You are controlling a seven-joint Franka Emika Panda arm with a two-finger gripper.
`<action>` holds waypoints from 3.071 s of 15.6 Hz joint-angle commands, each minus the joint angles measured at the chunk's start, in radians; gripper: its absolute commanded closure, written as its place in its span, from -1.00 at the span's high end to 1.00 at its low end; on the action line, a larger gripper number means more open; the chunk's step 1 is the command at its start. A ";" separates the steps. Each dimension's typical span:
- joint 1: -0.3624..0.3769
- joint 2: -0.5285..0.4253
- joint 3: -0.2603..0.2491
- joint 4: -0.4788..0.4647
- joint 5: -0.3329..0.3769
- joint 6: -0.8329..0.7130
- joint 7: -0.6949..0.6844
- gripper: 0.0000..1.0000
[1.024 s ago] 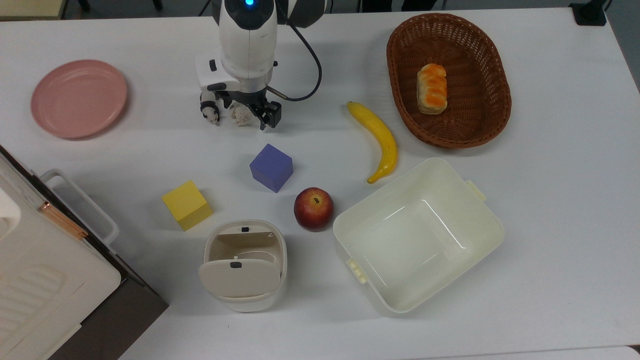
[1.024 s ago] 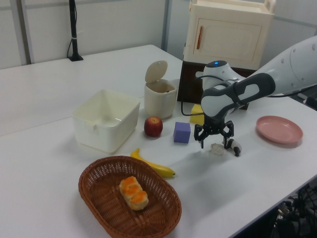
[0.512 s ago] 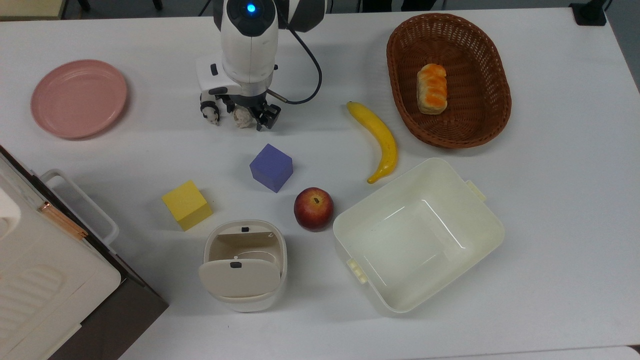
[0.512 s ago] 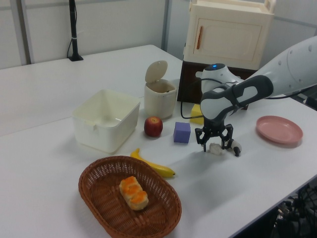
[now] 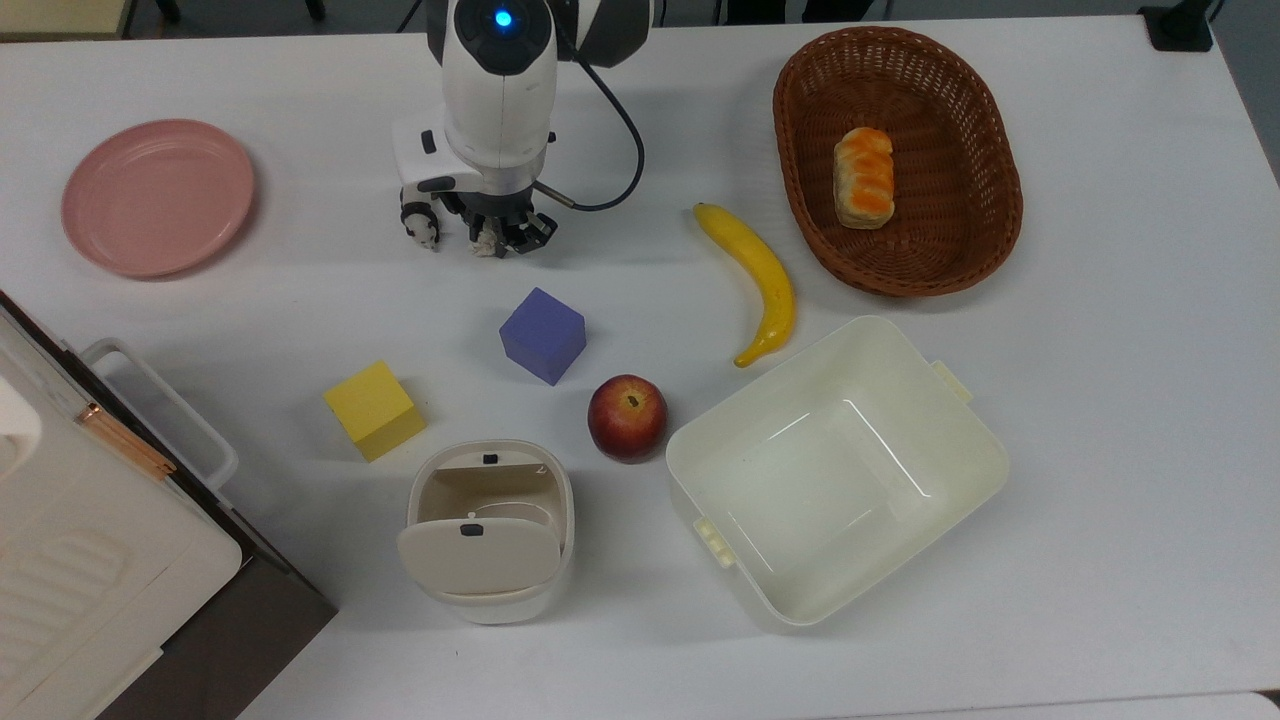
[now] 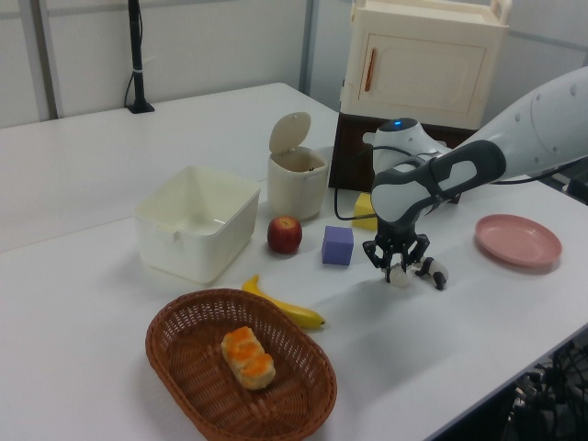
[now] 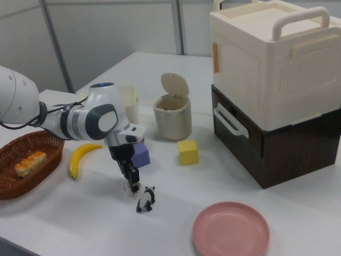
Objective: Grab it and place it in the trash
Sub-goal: 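Close the gripper on the white garlic bulb, then lift the garlic bulb and carry it over the small trash can, then open the gripper to drop the garlic bulb into the trash can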
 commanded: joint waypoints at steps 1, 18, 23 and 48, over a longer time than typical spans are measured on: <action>0.006 -0.010 -0.005 0.020 -0.022 0.017 0.024 -0.38; 0.008 0.129 0.003 0.514 -0.030 0.204 0.024 -0.44; 0.006 0.256 0.003 0.599 -0.106 0.365 0.024 -0.43; 0.014 0.342 0.003 0.623 -0.176 0.534 0.022 1.00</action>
